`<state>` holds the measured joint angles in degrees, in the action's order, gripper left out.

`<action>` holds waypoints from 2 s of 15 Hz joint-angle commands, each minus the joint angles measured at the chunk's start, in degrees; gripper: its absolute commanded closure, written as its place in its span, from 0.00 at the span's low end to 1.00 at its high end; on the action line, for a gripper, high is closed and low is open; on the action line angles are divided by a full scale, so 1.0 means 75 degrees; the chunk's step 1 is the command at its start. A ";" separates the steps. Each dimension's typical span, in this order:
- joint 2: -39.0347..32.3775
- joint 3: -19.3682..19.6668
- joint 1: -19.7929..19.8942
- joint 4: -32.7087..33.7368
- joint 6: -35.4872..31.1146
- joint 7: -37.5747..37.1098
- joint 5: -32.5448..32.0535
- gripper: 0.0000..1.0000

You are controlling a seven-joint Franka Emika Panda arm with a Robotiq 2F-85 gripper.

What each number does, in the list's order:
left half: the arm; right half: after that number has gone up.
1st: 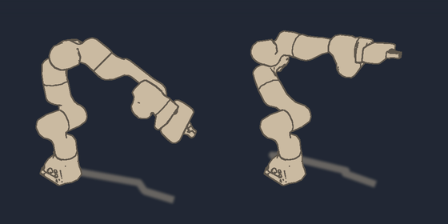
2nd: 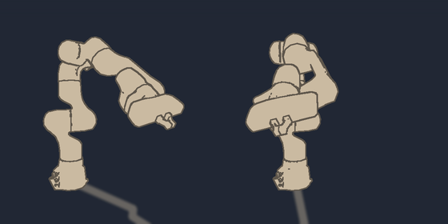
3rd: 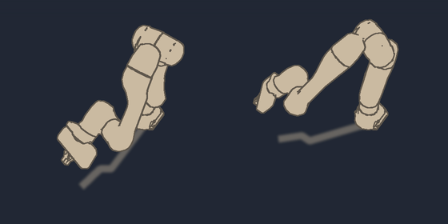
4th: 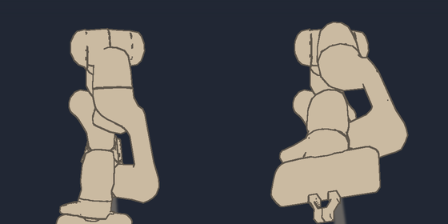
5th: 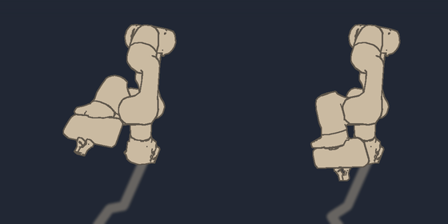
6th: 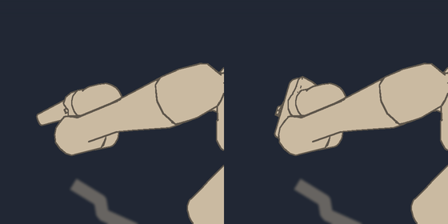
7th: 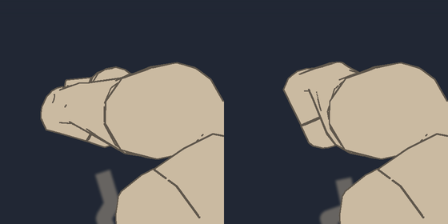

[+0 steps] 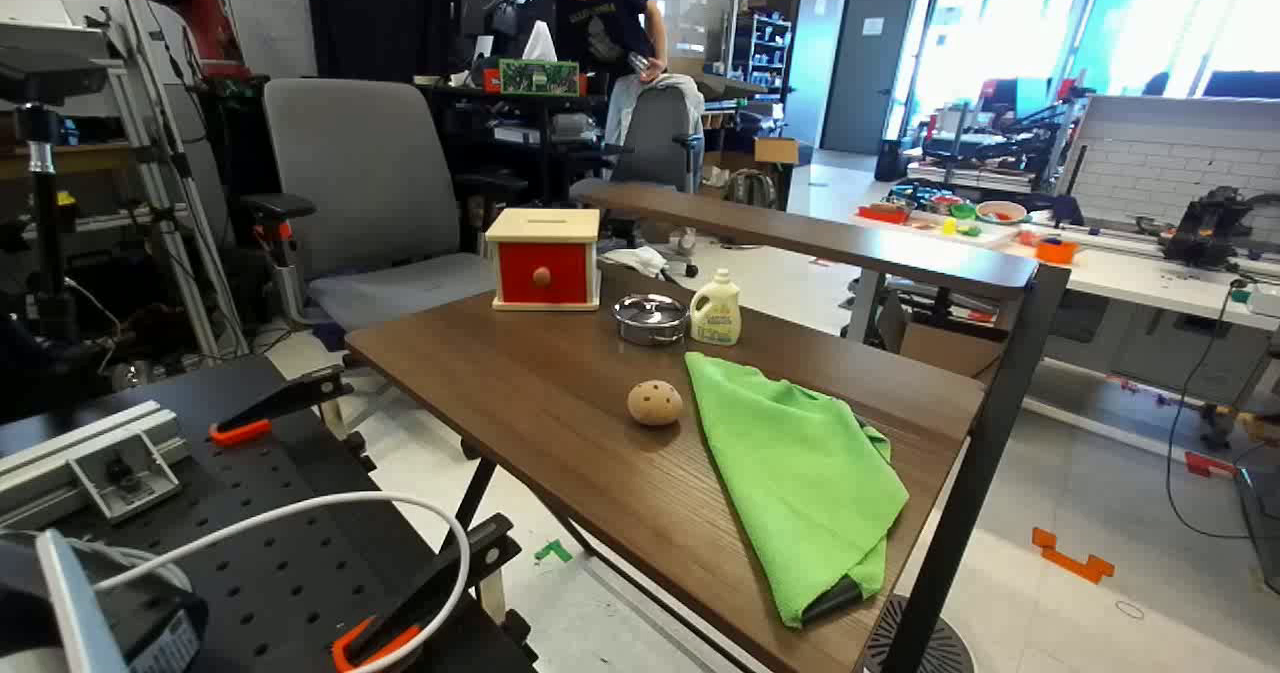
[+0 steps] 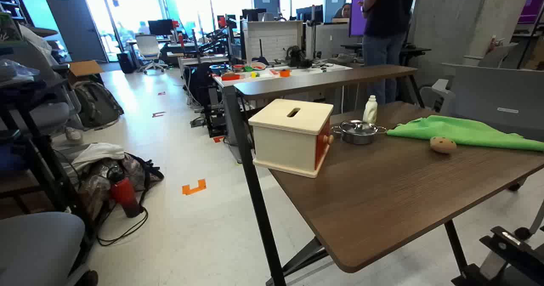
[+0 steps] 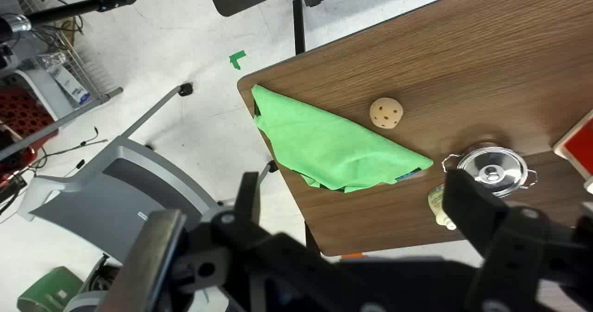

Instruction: Open the drawer

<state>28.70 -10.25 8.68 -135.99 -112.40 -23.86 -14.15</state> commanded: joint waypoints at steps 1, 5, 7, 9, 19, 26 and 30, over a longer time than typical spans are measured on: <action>-0.0021 0.0166 -0.0198 0.0027 0.0044 -0.0071 -0.0088 0.00; -0.0021 0.0166 -0.0198 0.0030 0.0044 -0.0071 -0.0088 0.00; -0.0021 0.0166 -0.0198 0.0030 0.0044 -0.0071 -0.0088 0.00; -0.0021 0.0166 -0.0198 0.0030 0.0044 -0.0071 -0.0088 0.00; -0.1329 0.0663 -0.0696 -0.0753 -0.2921 -0.0014 0.1708 0.00; -0.3369 0.1045 -0.1852 0.0073 -0.3041 0.2905 0.4945 0.00; -0.3358 0.0893 -0.1761 -0.0131 -0.3350 0.2640 0.4698 0.00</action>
<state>3.47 -3.50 -4.60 -137.01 -137.61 -4.01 21.13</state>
